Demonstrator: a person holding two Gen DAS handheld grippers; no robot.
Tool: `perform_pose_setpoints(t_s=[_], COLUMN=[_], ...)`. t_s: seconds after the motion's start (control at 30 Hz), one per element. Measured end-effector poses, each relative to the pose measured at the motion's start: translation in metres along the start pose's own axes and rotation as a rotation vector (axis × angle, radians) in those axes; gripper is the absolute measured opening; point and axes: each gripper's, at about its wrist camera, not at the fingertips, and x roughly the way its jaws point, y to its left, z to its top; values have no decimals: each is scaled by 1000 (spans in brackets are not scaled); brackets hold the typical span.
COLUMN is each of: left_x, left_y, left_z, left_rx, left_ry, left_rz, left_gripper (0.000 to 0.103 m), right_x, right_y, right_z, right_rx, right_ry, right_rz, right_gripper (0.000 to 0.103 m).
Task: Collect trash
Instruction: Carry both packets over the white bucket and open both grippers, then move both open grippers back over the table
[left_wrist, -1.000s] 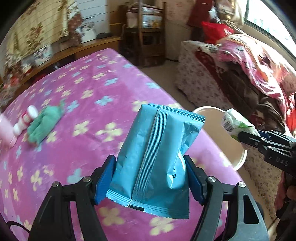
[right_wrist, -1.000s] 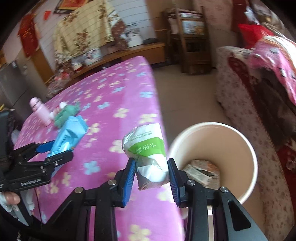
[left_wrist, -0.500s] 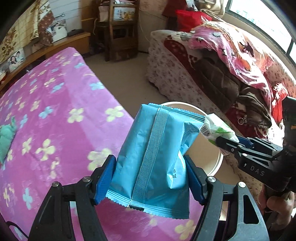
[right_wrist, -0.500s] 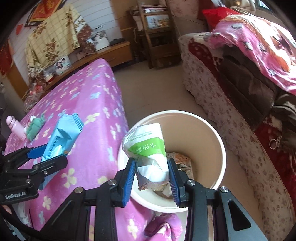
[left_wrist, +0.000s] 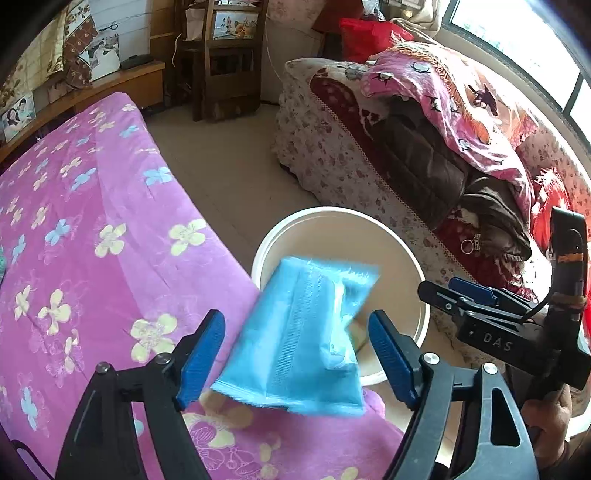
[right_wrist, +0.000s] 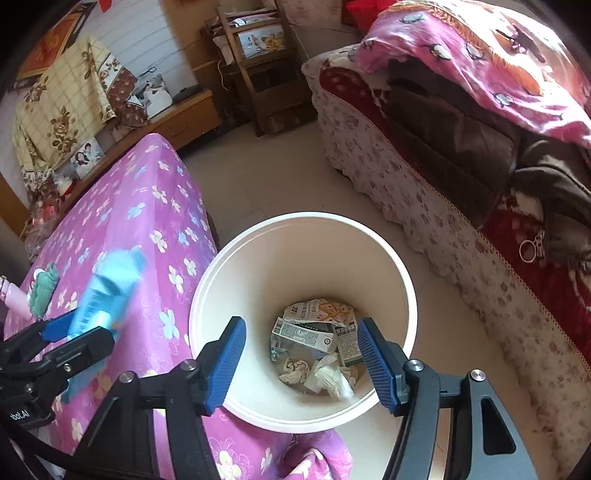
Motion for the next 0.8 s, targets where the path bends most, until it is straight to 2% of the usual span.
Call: perform_pose_setpoints(t_s=[0.17, 0.5, 0.8], left_x=[-3, -15, -36], left_y=[5, 18, 52], left_z=[-3, -7, -16], left_rx=[-11, -4, -43], left_ry=[-7, -39, -84], left_rz=[7, 72, 153], left_gripper=[81, 81, 81], right_x=[0, -3, -4], right_y=[3, 23, 60], right_z=[-3, -6, -8], right_rx=[4, -43, -98], right_ry=[8, 14, 24], right_rz=[14, 28, 65], right_gripper=[67, 67, 67])
